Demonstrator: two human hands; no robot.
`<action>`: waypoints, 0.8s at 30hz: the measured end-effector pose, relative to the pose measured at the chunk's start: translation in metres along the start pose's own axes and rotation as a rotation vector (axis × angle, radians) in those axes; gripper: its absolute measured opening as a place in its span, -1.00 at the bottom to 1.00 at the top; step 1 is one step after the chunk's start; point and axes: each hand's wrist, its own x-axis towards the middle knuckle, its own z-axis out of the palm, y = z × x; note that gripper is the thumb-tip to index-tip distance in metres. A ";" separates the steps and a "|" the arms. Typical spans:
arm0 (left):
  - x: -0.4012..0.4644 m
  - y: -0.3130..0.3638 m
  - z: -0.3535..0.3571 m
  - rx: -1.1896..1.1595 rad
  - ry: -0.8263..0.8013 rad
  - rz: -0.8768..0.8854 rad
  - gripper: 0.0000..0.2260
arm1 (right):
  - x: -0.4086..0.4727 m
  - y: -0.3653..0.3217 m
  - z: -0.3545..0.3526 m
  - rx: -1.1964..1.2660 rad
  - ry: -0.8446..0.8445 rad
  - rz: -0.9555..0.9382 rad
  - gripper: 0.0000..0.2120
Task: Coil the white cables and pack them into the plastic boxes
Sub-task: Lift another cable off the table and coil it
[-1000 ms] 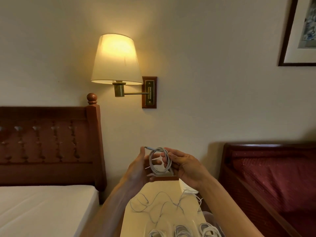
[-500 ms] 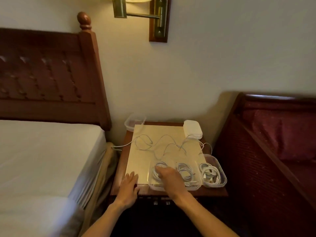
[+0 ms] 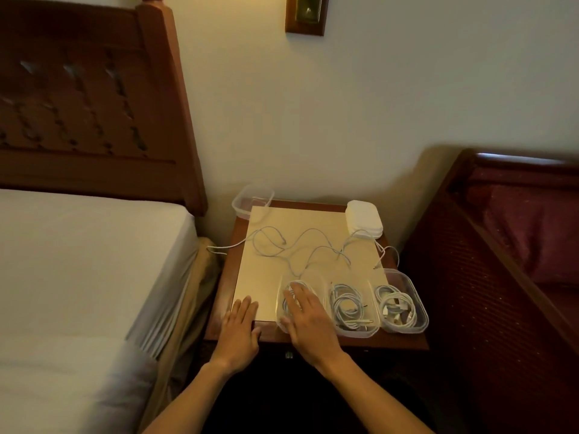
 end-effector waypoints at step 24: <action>0.042 -0.018 -0.031 0.198 0.070 0.021 -0.47 | 0.091 -0.001 -0.004 0.141 0.146 -0.097 -0.68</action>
